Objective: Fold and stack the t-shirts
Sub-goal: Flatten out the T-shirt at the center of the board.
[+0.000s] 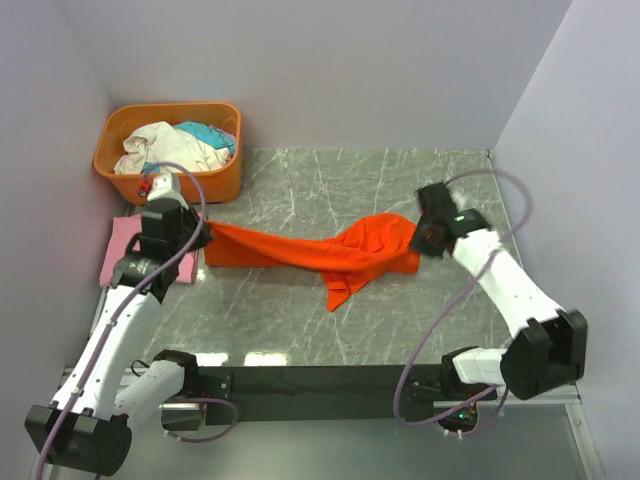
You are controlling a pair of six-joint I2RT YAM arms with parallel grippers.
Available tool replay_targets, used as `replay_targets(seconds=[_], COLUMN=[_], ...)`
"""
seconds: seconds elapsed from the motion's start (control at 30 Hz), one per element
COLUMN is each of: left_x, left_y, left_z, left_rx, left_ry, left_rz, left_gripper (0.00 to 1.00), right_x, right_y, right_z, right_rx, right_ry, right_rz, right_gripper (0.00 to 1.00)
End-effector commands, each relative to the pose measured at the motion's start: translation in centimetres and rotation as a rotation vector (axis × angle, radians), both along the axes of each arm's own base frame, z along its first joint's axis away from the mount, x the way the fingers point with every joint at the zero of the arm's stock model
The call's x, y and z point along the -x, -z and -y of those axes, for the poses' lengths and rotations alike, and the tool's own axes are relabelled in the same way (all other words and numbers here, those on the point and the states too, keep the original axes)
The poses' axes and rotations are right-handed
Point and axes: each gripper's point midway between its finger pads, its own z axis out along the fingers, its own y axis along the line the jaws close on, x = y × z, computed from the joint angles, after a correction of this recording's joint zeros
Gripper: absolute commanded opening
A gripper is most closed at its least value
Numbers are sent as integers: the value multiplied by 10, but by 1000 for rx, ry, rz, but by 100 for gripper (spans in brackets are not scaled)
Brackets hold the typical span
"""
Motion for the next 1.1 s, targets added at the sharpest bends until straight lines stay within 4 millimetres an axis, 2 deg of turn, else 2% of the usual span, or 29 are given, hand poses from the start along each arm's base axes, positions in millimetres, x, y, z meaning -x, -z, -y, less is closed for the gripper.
replay_targets(seconds=[0.0,0.03,0.07,0.1,0.13,0.17,0.2,0.27,0.3,0.33,0.4,0.43,0.47,0.5,0.53,0.57,0.6,0.63,0.67,0.7,0.8,0.87,0.97,1.03,1.07], left_x=[-13,-17,-19,-19,-22,-23,-22,-20,-16,-12,0,7,15,23,39,50,59,79,89,108,140,150,160,157,155], left_y=[-85,-113,-127,-137,-165,-179,-207,-233,-257,-268,-294,-306,-312,-319,-330,-338,-342,-351,-356,-360,-367,-368,-369,-369,-368], left_z=[-4,-4,-5,-5,-5,-3,1,6,10,17,23,28,33,35,34,35,36,34,35,36,39,39,40,39,39], left_rx=[16,21,15,13,18,17,28,33,40,50,51,54,49,47,46,43,43,41,37,40,37,39,31,28,27], left_ry=[-26,-29,-27,-26,-27,-17,7,46,70,118,172,205,248,271,283,305,316,327,344,373,424,436,457,446,447], left_rz=[177,220,239,244,293,316,361,408,456,480,552,597,627,656,702,741,763,810,840,873,928,938,938,917,908], left_gripper=[1,1,1,1,1,1,1,1,1,1,1,1,1,1,1,1,1,1,1,1,1,1,1,1,1], right_x=[-38,-44,-51,-57,-61,-66,-68,-67,-63,-60,-44,-37,-22,-11,1,23,35,47,71,81,126,150,171,168,174], right_y=[-108,-128,-150,-187,-204,-224,-259,-293,-319,-333,-378,-392,-413,-428,-440,-459,-467,-476,-487,-490,-511,-526,-542,-547,-554], right_z=[57,66,83,88,91,94,99,103,106,106,107,108,110,112,113,115,116,117,119,119,120,118,114,110,108], right_rx=[83,79,89,84,76,87,87,98,102,105,119,128,155,168,182,218,236,251,283,300,363,411,471,511,523], right_ry=[138,156,188,201,200,183,193,187,194,191,179,177,174,176,176,169,166,168,162,158,143,117,74,26,14], right_rz=[305,359,424,516,558,611,702,789,859,902,1037,1079,1150,1197,1235,1306,1338,1378,1427,1448,1551,1611,1661,1656,1673], right_gripper=[0,0,0,0,0,0,0,0,0,0,0,0,0,0,0,0,0,0,0,0,0,0,0,0,0])
